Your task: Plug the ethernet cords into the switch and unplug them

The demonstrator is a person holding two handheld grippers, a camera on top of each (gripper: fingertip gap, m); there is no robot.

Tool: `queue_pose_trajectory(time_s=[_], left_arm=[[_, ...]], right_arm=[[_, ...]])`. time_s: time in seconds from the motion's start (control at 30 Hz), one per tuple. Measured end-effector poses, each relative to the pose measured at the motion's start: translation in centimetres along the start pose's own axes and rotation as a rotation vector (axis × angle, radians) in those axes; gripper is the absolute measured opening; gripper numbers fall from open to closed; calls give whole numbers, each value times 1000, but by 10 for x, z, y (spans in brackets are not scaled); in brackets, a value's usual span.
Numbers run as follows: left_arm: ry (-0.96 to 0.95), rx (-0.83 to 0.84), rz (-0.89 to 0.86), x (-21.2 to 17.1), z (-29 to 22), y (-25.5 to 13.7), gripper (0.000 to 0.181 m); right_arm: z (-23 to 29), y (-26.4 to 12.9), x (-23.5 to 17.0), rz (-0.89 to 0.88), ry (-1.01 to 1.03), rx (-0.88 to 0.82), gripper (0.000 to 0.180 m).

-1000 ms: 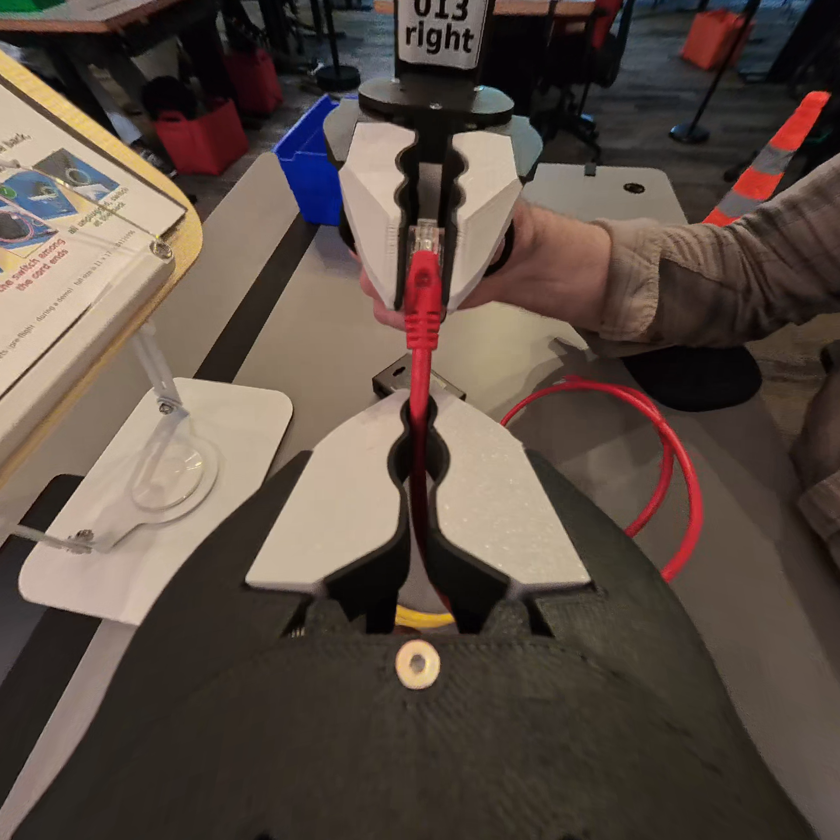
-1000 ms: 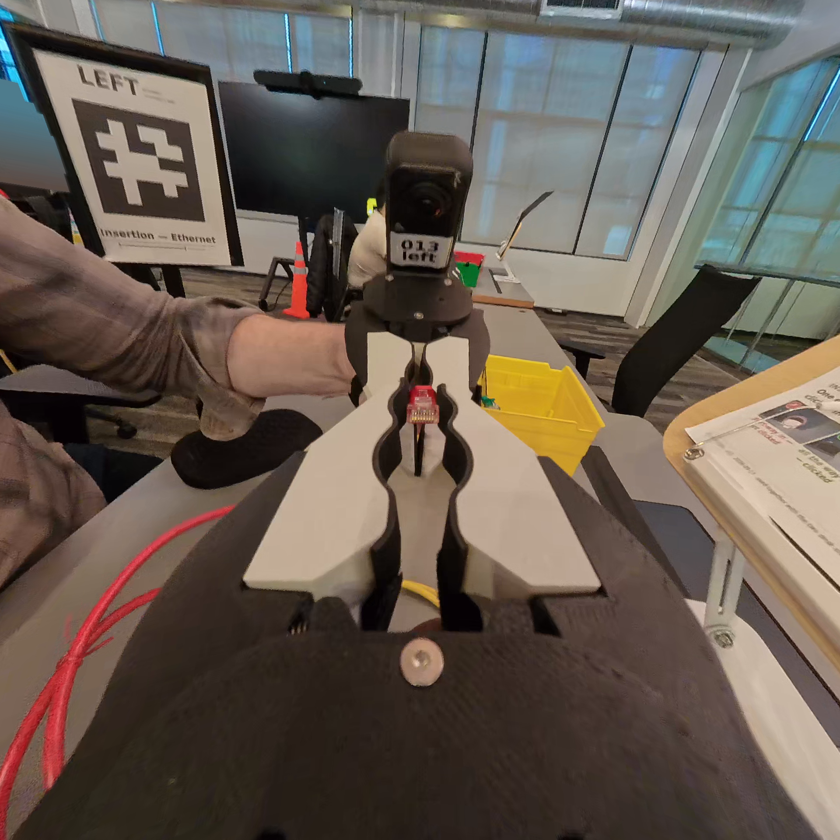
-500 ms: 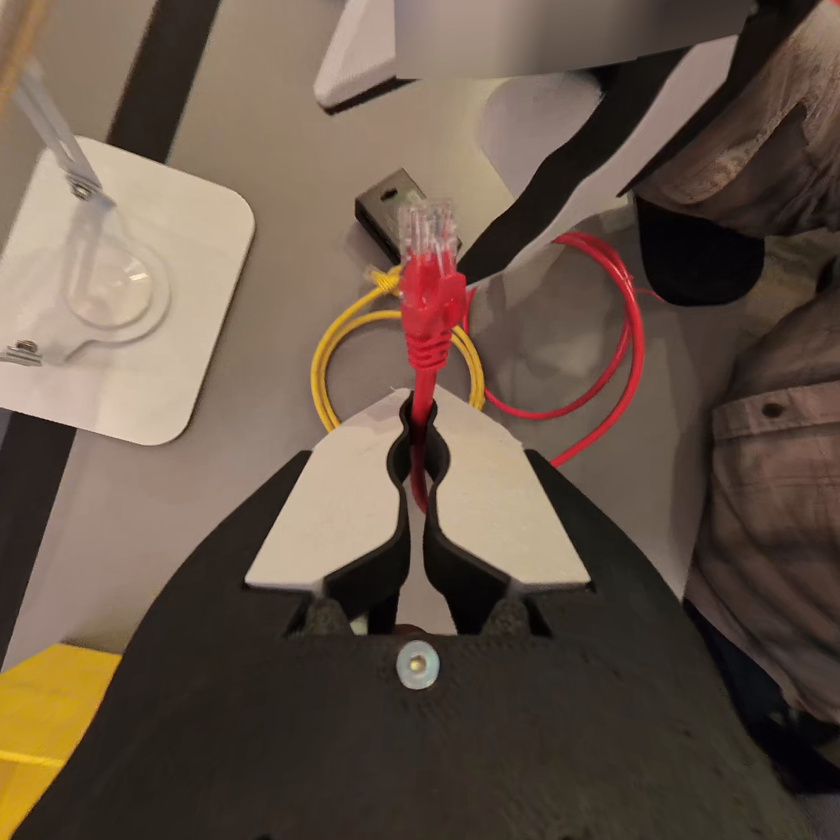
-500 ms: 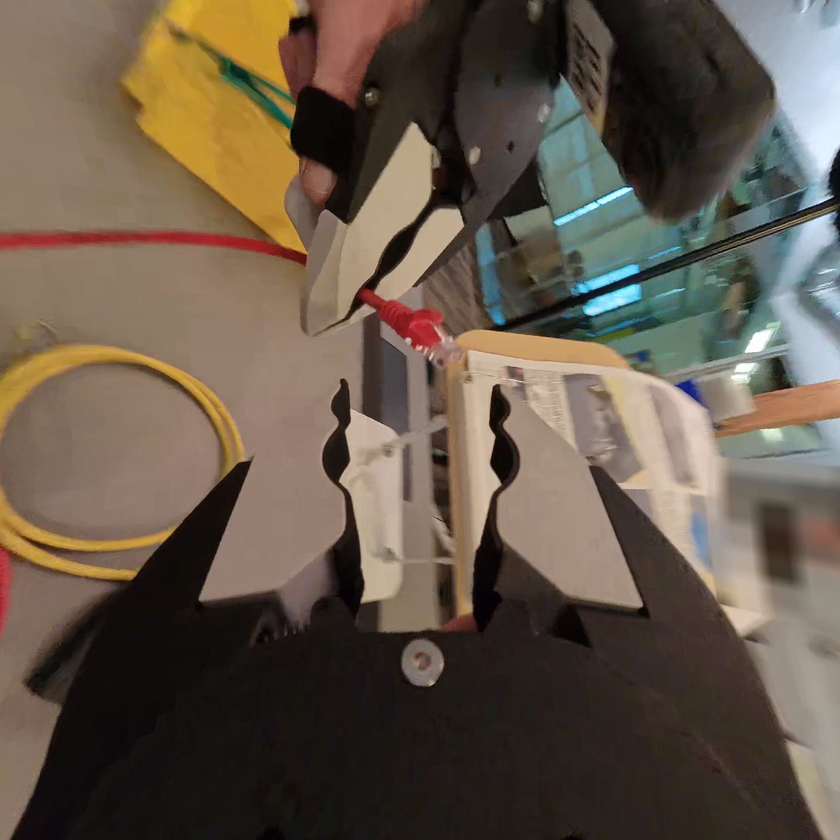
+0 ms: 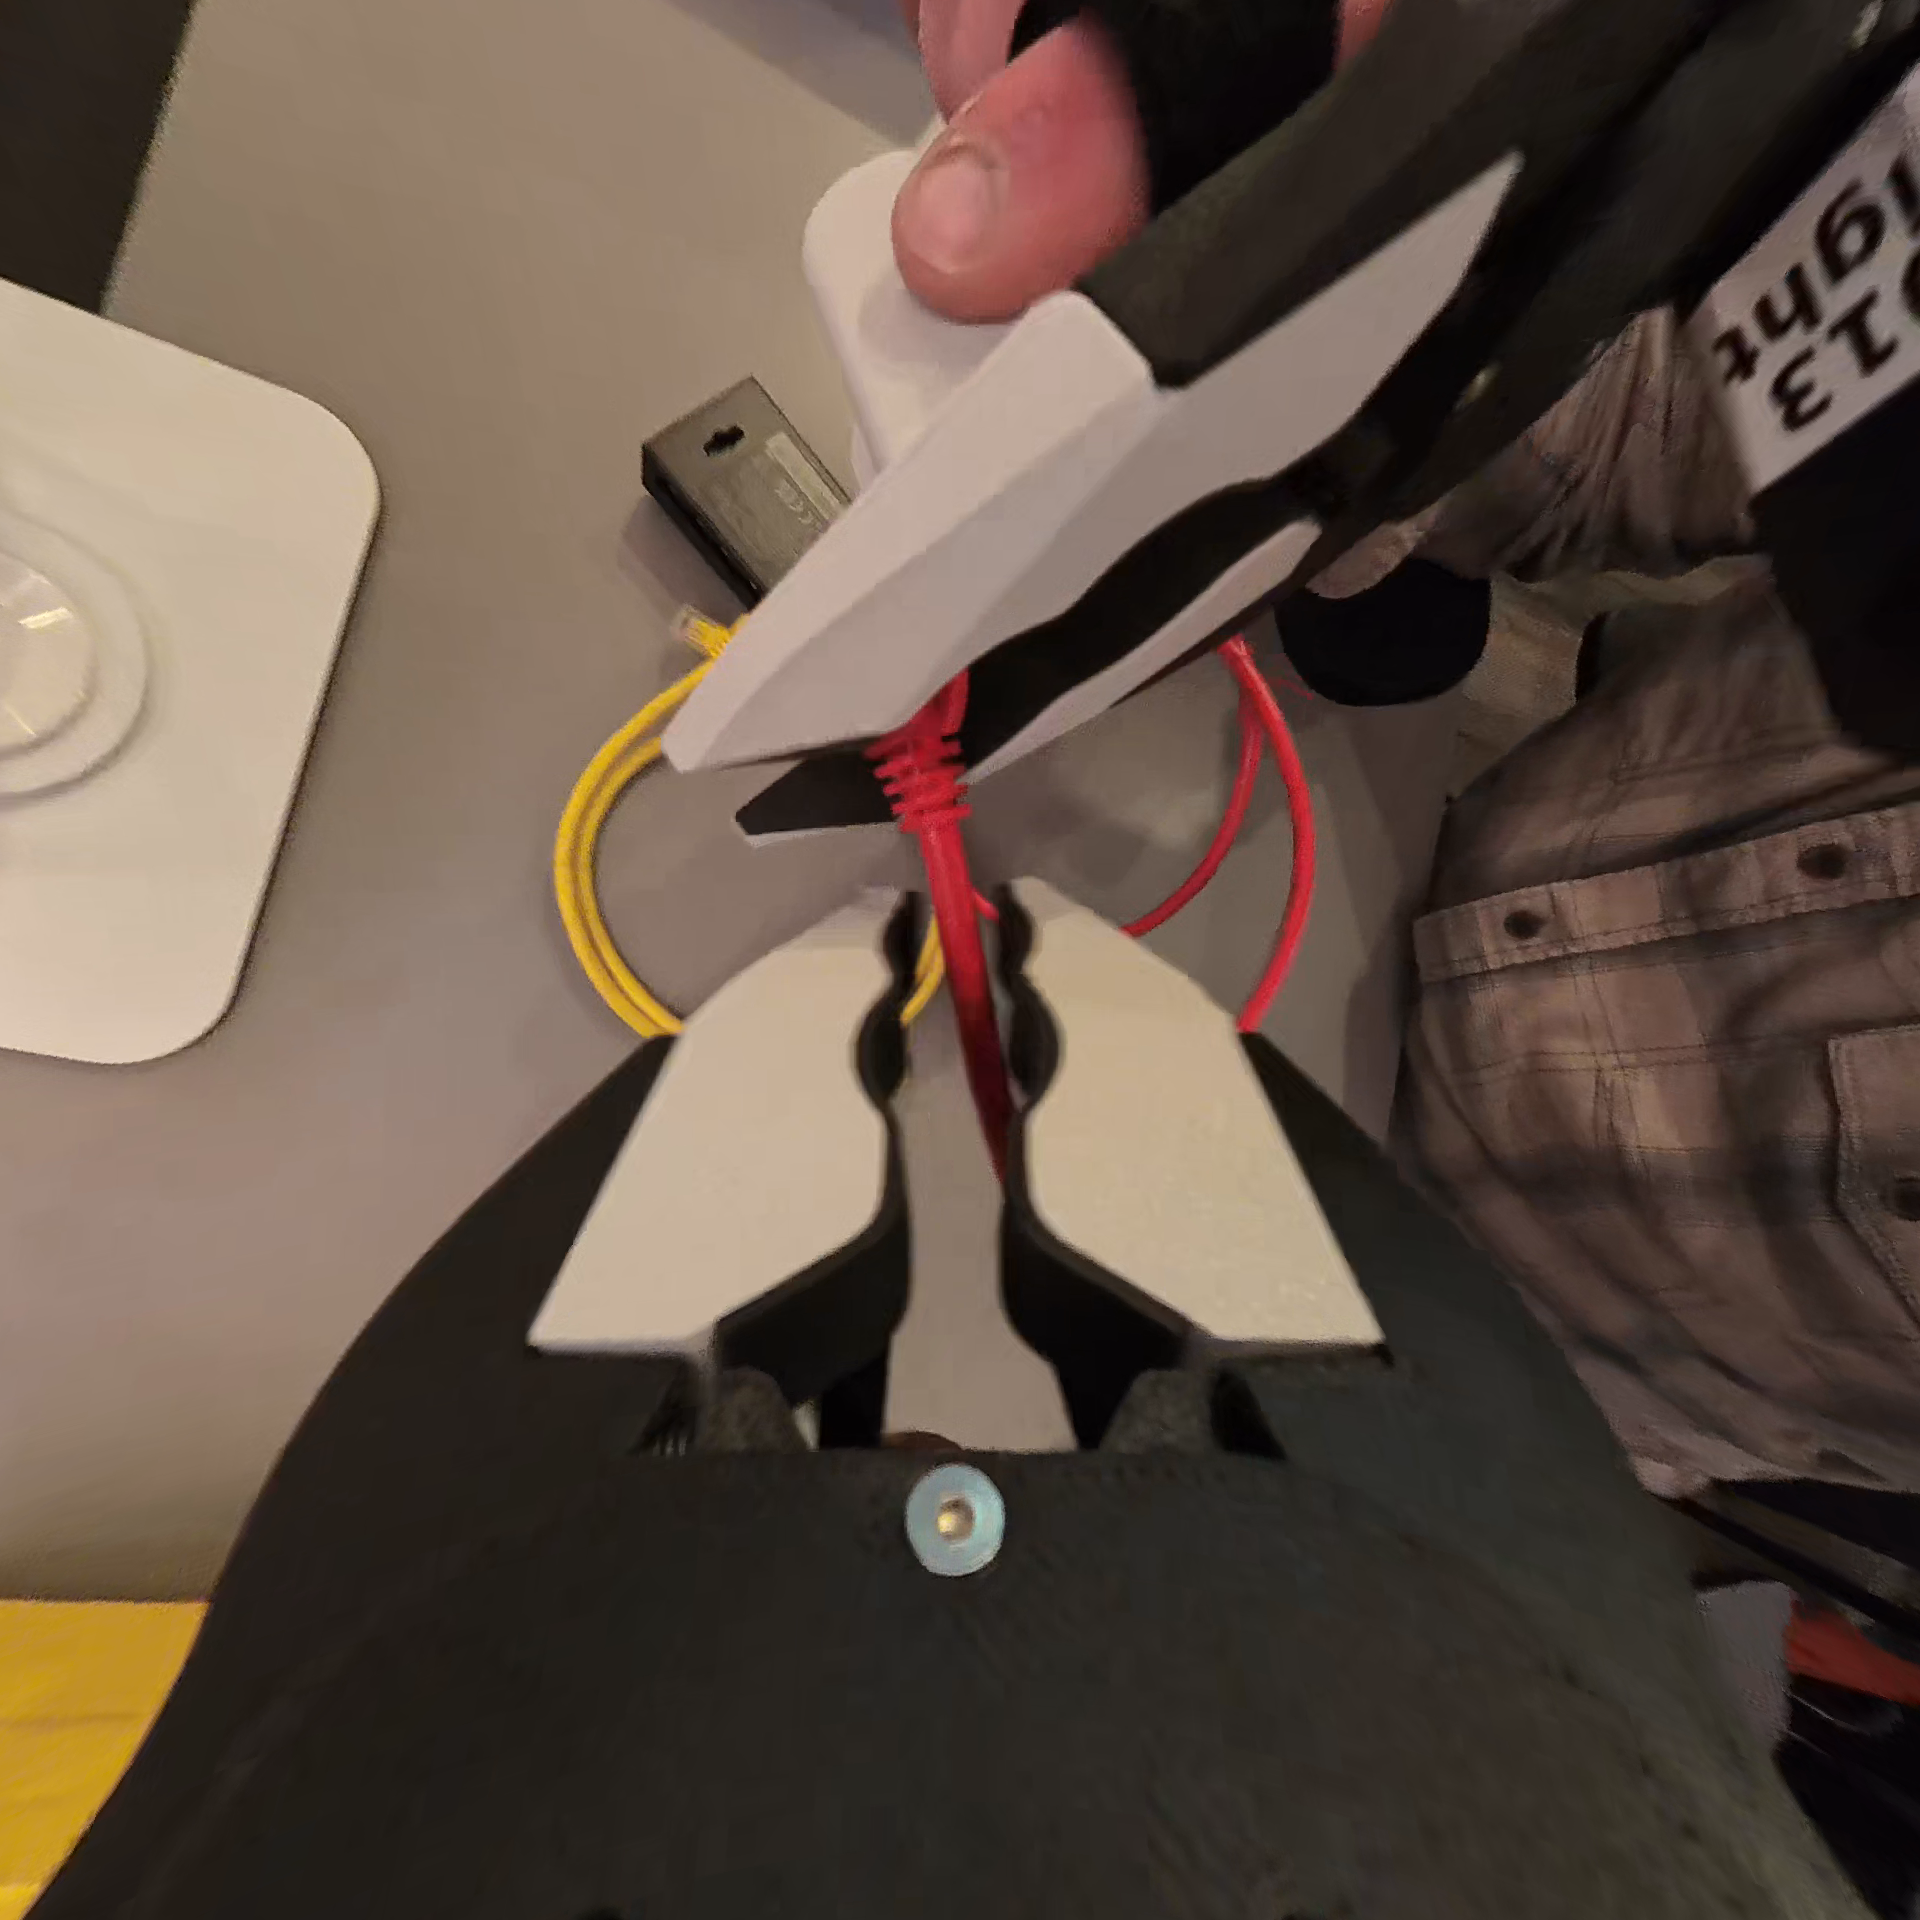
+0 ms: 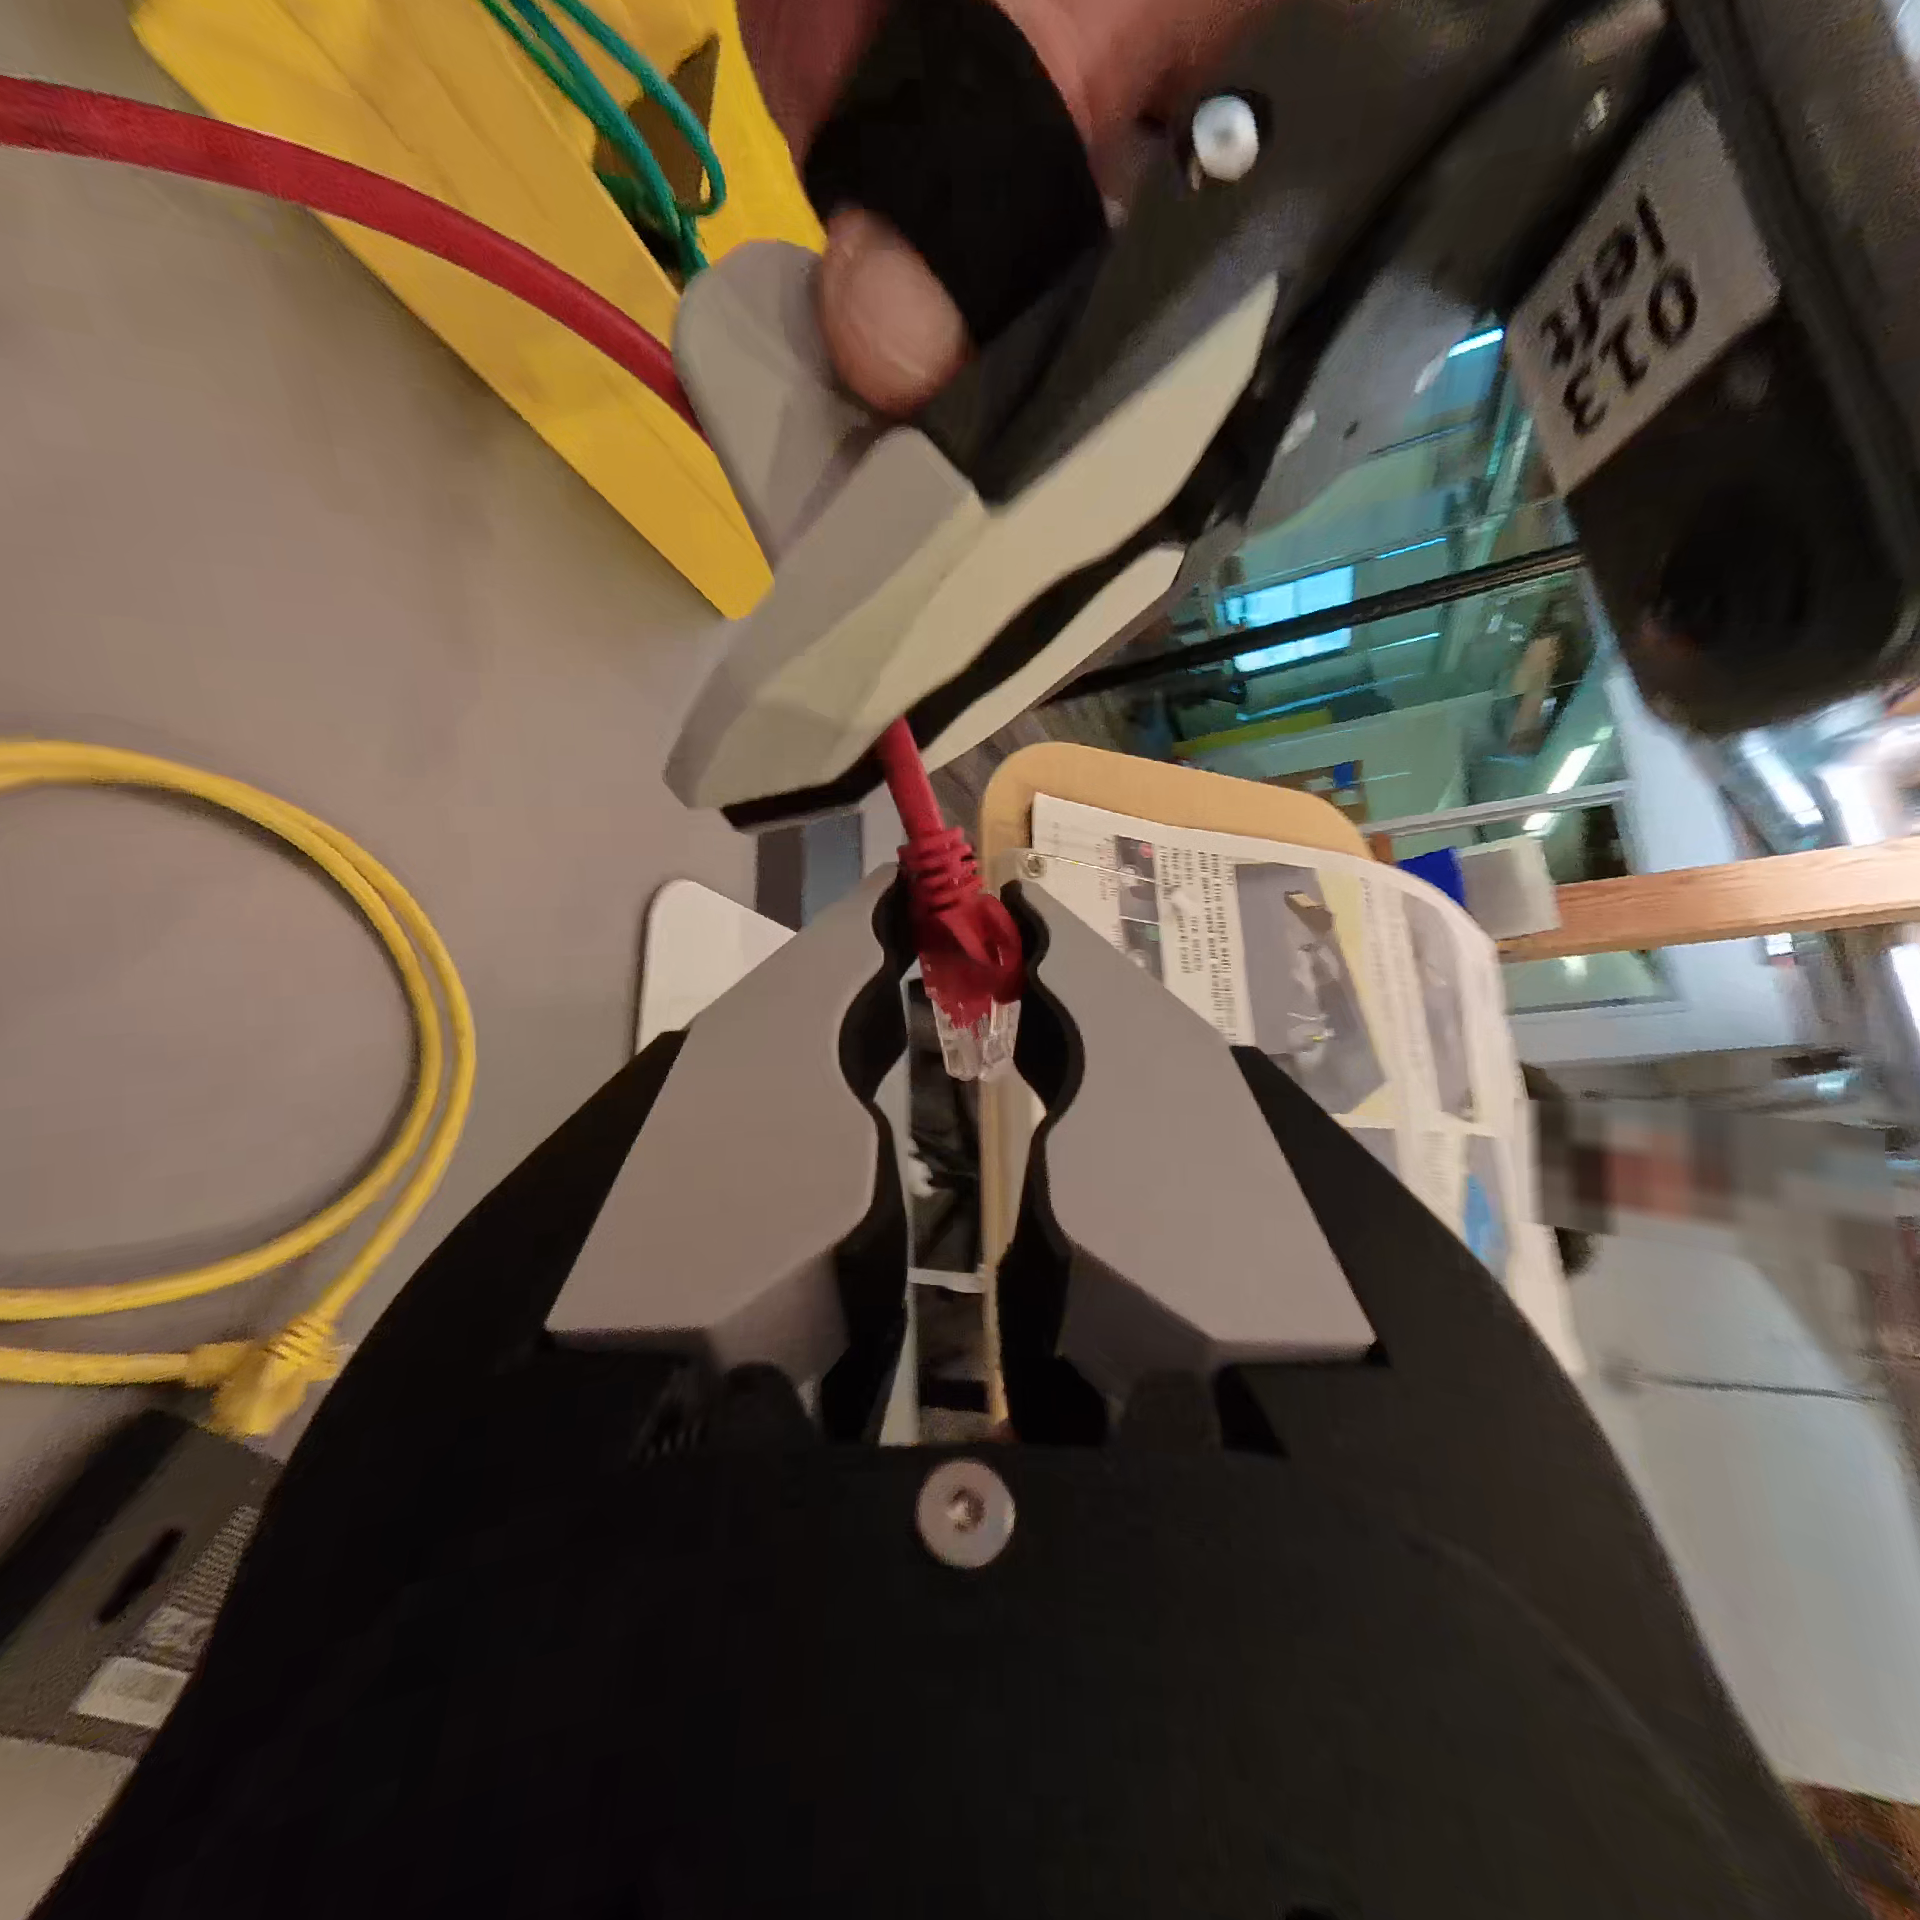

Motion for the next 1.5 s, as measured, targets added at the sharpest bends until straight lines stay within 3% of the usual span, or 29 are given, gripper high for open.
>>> queue_pose_trajectory(time_s=[0.17, 0.37, 0.53, 0.77, 1.07, 1.2, 1.37, 1.47, 1.5], left_arm=[[96, 93, -166, 0, -6, -30, 81], [329, 206, -560, 23, -22, -80, 93], [428, 290, -656, 22, -27, -69, 101], [409, 376, -688, -9, -15, -32, 99], [426, 469, -624, -5, 3, -11, 92], [424, 294, -889, -24, 6, -45, 71], [284, 213, -1182, -62, 40, -85, 46], [213, 361, -985, -66, 68, -58, 49], [210, 376, -906, -61, 72, -45, 58]], right_arm=[[-6, -1, -13, -62, 182, 114, 12], [-10, -3, -21, -64, 254, 159, 12], [-12, -1, -29, -62, 299, 173, 12], [-14, 2, -33, -81, 370, 199, 12], [-3, 13, -21, -88, 415, 296, 13], [-8, 9, -29, -133, 505, 342, 11], [-17, 1, -36, -165, 552, 350, 11], [-19, 0, -34, -190, 577, 359, 11], [-19, 0, -33, -183, 574, 356, 11]])
Point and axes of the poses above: each gripper's, where its closed fingertips meet, y out along the fingers, x out of its top, z = x × y across the jaws, the point moved 7 cm from there along -y, back along the fingers, and after that the axes turned 8 degrees about z, right-handed, at the moved point
